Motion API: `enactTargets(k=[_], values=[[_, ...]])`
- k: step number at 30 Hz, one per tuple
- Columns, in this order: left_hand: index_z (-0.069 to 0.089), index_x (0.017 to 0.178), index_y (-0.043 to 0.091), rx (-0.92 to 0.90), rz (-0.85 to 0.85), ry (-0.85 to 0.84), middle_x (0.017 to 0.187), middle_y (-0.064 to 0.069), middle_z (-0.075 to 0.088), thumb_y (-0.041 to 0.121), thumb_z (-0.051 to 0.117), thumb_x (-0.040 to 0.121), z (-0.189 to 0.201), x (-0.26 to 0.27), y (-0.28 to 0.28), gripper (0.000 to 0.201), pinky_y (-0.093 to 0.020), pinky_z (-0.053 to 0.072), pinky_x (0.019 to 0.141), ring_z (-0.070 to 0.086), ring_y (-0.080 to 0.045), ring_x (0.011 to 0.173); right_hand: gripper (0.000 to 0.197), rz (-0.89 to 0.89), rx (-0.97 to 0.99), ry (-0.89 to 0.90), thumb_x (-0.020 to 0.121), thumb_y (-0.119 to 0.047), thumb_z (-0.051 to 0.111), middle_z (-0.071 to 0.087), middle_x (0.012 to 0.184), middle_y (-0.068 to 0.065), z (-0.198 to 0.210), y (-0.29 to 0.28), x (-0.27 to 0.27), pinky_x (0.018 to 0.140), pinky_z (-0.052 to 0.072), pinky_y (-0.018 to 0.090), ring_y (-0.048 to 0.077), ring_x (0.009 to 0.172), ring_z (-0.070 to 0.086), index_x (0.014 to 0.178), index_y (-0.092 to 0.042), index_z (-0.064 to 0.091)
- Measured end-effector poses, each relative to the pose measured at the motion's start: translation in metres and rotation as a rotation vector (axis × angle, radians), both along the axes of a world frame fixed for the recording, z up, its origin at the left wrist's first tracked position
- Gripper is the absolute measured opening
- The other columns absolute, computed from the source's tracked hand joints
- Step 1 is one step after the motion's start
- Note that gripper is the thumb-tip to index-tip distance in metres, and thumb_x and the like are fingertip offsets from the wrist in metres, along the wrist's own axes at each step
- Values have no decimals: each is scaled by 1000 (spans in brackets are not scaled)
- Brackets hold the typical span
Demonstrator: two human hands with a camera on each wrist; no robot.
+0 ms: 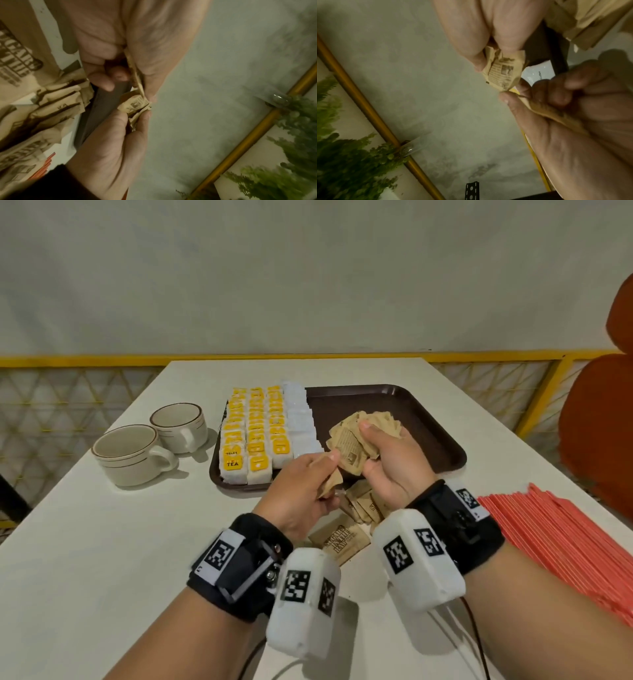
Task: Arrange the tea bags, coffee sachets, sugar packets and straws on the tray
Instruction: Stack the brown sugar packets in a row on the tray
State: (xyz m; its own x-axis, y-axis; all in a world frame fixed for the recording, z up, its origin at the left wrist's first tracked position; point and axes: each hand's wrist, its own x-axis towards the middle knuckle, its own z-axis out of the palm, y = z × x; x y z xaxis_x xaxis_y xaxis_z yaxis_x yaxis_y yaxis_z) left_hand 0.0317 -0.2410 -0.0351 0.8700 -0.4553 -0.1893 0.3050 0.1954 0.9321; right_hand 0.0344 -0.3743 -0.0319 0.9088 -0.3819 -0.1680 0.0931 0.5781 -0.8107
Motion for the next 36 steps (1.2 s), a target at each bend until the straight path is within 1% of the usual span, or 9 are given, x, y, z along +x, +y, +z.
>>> enactTargets(k=[3,8,13,17,23,26,29,33,36], values=[[60,103,10,59,36,-45,71,0,58,22,59,93,-6,3,1,15,-22,46,53,51,-7,58,29,-43,69,-28,94,-2,55,61,123,22,-7,8,6,91,53,51,34,110,63,123,-4,52],[61,95,13,18,123,-49,73,0,61,12,52,96,-6,10,6,9,-24,45,54,55,-8,56,38,209,135,-74,95,1,51,60,123,25,-5,23,13,87,56,44,35,107,63,133,3,47],[60,90,13,-58,129,27,64,0,62,11,49,97,-6,16,17,13,-23,43,49,53,-5,44,33,437,-53,-63,93,4,51,62,116,22,0,24,11,86,53,49,35,99,65,125,-8,49],[53,98,14,-30,131,93,68,-6,58,14,49,99,-4,20,22,4,-26,48,48,52,-14,47,27,286,-104,-97,93,7,51,60,119,22,5,18,10,77,59,46,36,103,64,115,-8,50],[49,122,16,-141,138,158,91,-14,53,-8,32,94,-2,35,36,40,-33,52,53,56,-24,69,27,272,26,-72,89,8,54,65,111,22,8,4,-4,65,60,35,31,92,69,113,-5,54],[50,123,13,-147,149,21,81,-12,65,-16,46,89,-8,38,41,46,-36,54,64,65,-22,71,34,397,-82,-71,88,7,54,65,115,23,12,2,-11,64,59,32,29,93,68,120,-3,53],[54,118,14,-68,147,-98,88,-13,73,-12,62,82,-13,39,44,45,-30,56,61,70,-22,74,35,508,-241,-74,86,8,55,66,112,21,19,-2,-18,63,60,31,27,89,69,117,-5,52],[62,103,9,-155,205,-128,90,-11,73,-7,60,85,-13,37,38,24,-30,59,71,70,-22,81,37,604,-353,-51,82,8,58,69,96,17,15,-2,-23,61,59,31,24,78,71,116,-4,50],[61,107,7,-308,235,-84,91,-8,73,-5,57,87,-14,39,36,24,-27,59,71,70,-18,79,43,623,-331,-56,74,1,63,70,97,16,9,2,-24,66,60,34,24,80,71,115,-5,51]])
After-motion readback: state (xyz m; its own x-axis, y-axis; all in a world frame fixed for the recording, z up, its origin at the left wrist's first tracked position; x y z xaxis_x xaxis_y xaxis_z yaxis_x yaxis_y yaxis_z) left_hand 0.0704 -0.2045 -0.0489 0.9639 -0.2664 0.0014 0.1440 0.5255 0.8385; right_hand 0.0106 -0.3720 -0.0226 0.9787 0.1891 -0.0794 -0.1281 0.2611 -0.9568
